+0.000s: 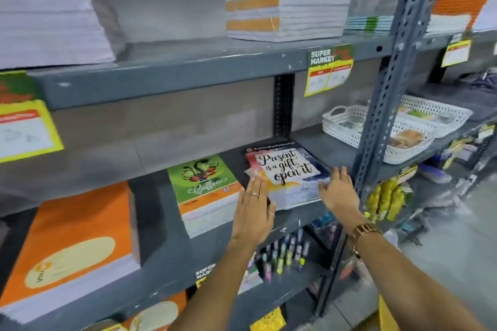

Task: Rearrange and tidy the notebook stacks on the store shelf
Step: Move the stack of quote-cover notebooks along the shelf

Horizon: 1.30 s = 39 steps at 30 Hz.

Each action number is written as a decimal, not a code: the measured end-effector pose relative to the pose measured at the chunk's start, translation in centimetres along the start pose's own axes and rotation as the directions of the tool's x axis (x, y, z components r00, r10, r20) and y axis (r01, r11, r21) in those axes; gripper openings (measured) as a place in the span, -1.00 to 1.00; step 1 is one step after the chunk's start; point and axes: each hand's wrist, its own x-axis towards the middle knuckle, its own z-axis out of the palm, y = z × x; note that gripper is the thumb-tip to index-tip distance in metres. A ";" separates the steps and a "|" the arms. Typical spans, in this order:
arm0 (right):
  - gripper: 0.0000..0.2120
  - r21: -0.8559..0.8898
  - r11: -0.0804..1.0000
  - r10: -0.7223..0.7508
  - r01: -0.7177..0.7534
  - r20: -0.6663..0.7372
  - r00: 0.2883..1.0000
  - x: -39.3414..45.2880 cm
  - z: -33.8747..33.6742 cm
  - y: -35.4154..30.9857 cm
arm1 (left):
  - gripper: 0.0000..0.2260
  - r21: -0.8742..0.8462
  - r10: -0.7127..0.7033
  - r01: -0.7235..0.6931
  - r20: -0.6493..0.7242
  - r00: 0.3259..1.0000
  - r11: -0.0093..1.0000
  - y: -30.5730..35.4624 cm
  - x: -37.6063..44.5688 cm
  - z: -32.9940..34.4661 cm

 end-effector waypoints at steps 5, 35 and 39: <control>-0.55 0.108 0.984 0.137 -0.142 0.051 0.989 3.3 1.1 1.7 | -0.55 -0.257 -0.299 0.367 0.268 0.916 0.894 1.7 2.4 2.9; -0.88 0.801 0.504 0.148 -0.324 0.290 0.946 -0.3 -4.2 -8.4 | -0.85 -0.765 -0.714 0.591 0.263 0.649 0.255 -2.3 3.5 -10.2; -0.72 0.821 0.325 0.029 -0.470 0.488 0.872 -2.6 -2.2 -13.0 | -0.78 -0.753 -0.779 0.592 0.176 0.601 0.287 -7.1 0.3 -13.5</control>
